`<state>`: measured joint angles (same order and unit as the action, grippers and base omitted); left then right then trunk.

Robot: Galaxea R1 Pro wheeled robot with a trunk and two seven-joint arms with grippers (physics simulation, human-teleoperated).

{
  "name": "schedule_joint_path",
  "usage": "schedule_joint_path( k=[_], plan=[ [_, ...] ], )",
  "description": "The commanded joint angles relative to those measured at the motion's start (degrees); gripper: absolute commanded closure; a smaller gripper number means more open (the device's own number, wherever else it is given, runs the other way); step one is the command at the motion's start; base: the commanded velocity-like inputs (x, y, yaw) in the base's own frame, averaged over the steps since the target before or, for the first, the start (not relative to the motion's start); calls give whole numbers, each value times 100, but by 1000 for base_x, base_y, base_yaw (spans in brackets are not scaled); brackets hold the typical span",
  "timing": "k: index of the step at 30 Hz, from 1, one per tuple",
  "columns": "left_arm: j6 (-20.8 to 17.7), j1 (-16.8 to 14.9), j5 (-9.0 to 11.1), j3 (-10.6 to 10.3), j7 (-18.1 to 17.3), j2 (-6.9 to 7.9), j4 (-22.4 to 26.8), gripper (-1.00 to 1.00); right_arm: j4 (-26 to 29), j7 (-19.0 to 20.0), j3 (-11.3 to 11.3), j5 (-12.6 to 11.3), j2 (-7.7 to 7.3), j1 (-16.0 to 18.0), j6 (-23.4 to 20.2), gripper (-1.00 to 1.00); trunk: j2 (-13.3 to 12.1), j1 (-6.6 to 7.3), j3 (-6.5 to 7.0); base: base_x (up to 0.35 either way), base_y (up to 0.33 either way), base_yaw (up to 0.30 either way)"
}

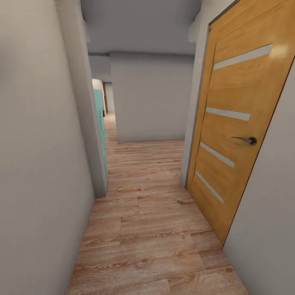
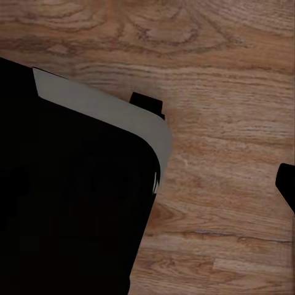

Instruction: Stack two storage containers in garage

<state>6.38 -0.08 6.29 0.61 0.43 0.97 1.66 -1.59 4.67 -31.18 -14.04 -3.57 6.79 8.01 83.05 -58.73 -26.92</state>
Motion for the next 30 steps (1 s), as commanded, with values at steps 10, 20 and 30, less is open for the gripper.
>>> schedule_joint_path(
  k=[10, 20, 30],
  plan=[
    [4, -1, 56, 1, -8, -1, 1, -100, -17, 34, -37, -58, -1, 6, 34, -100, 3, 0, -5, 182, -128, 35],
    [3, -1, 57, 1, -8, -1, 1, -100, -17, 34, -37, -55, 5, 6, 32, -100, 3, 0, -5, 268, -150, 1],
    [12, -1, 48, 1, -8, 8, 1, -100, -17, 34, -37, -55, -3, 6, 34, -100, 3, 0, -5, 224, -16, 165]
  ],
)
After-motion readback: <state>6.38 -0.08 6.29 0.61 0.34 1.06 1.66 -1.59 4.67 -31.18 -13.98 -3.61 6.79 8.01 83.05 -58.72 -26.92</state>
